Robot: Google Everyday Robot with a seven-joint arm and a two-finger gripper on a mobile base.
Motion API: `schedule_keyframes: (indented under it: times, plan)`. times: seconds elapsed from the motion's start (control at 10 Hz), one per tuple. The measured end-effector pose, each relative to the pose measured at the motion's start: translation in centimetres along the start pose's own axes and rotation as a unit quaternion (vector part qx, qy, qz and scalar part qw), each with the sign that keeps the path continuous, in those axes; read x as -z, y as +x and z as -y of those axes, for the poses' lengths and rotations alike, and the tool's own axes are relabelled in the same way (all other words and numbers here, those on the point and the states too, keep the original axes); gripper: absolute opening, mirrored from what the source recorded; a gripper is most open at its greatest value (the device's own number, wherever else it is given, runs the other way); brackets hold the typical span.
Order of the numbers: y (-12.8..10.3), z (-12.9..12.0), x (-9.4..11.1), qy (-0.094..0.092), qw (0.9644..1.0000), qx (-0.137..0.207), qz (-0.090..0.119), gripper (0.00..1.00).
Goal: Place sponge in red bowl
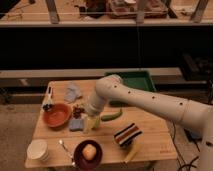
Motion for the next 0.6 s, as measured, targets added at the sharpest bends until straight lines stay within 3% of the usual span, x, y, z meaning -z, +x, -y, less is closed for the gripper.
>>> schedule_keyframes:
  times: [0.6]
  plan:
    - [-0.62, 0.27, -0.44, -0.004, 0.9999, 0.014, -0.007, 0.8]
